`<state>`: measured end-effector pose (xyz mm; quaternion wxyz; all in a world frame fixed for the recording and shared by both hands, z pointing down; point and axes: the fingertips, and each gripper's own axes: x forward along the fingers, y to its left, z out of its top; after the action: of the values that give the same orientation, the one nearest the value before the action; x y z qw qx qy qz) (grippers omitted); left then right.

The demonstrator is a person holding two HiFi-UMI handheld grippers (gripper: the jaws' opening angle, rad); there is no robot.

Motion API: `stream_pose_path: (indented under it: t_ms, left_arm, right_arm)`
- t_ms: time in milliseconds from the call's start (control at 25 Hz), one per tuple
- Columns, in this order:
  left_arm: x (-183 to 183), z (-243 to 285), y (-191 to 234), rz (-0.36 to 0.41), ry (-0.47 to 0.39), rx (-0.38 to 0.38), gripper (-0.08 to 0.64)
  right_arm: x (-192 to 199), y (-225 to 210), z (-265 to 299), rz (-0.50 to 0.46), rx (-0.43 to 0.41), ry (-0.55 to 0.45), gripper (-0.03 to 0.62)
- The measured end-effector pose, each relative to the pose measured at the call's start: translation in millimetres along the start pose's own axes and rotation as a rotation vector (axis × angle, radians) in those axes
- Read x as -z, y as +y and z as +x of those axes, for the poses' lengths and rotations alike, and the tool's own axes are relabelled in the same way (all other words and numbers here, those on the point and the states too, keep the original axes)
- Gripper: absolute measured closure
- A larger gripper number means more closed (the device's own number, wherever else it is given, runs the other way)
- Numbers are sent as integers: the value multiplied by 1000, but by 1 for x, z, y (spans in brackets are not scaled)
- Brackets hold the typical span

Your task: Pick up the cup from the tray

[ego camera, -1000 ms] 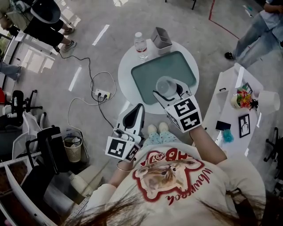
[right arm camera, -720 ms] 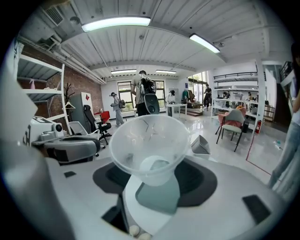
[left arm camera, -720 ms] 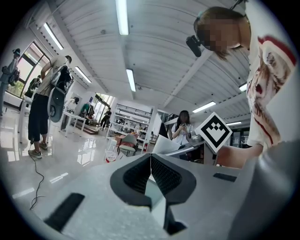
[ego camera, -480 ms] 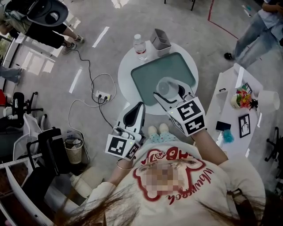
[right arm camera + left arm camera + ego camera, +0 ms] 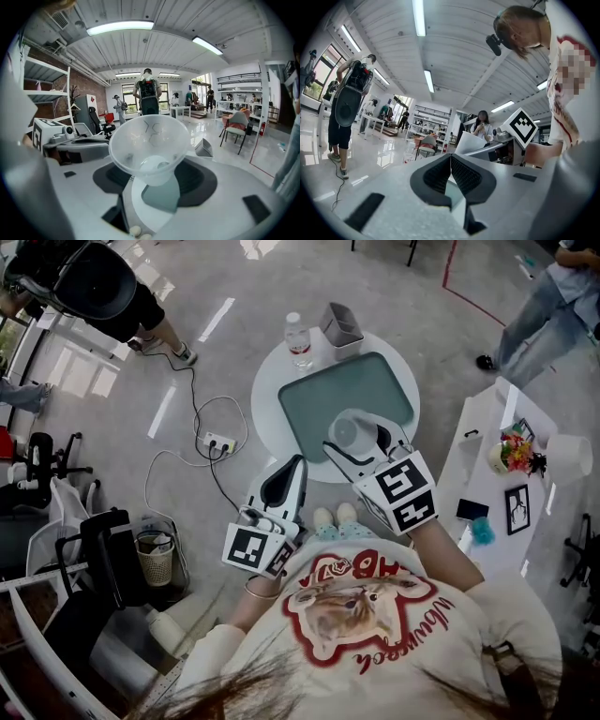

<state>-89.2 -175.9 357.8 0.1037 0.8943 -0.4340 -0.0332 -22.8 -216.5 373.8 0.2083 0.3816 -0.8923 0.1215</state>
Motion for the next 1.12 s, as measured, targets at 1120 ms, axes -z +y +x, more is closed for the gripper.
stream_pose_path:
  t_ms: [1120]
  left_arm:
    - [-4, -14, -21, 51, -58, -100, 545]
  right_arm:
    - [9, -1, -27, -62, -57, -23, 319]
